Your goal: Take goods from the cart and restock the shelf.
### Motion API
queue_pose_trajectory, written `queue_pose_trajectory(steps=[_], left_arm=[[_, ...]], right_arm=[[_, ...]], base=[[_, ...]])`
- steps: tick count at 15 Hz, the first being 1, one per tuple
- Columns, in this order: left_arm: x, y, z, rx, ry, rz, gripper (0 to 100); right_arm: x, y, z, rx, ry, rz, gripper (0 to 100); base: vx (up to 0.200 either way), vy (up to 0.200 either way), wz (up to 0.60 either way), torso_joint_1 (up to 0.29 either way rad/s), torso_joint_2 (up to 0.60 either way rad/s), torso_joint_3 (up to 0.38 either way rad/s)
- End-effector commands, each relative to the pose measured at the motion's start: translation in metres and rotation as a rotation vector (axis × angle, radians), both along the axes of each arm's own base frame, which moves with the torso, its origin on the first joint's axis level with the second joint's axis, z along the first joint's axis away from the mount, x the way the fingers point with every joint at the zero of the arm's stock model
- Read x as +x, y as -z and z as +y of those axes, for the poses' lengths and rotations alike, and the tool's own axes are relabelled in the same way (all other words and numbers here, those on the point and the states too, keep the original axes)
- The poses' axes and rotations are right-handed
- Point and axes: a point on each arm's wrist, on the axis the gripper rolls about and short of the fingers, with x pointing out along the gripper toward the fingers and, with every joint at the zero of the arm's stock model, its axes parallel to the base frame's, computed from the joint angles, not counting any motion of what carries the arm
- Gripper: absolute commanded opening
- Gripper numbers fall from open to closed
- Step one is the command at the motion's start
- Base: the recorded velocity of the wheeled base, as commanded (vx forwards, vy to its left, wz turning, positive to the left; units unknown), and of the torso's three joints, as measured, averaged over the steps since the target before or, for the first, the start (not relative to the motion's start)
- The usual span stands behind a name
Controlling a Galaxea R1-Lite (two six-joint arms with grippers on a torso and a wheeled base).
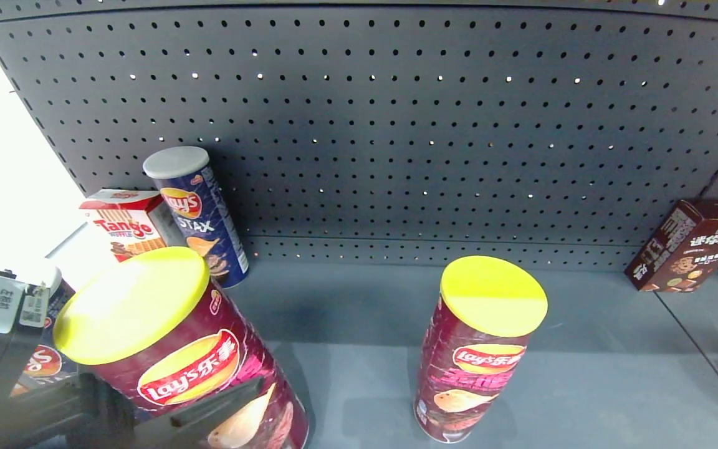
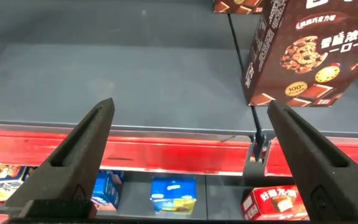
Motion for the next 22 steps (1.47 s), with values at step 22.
queue_pose_trajectory(steps=[22], left_arm=[[0.098,-0.013,-0.062,0.118,0.038,-0.011,0]], right_arm=[[0.000,0.000,0.000,-0.001,0.001,-0.005,100]], base=[[0.000,0.000,0.00,0.000,0.00,0.000]])
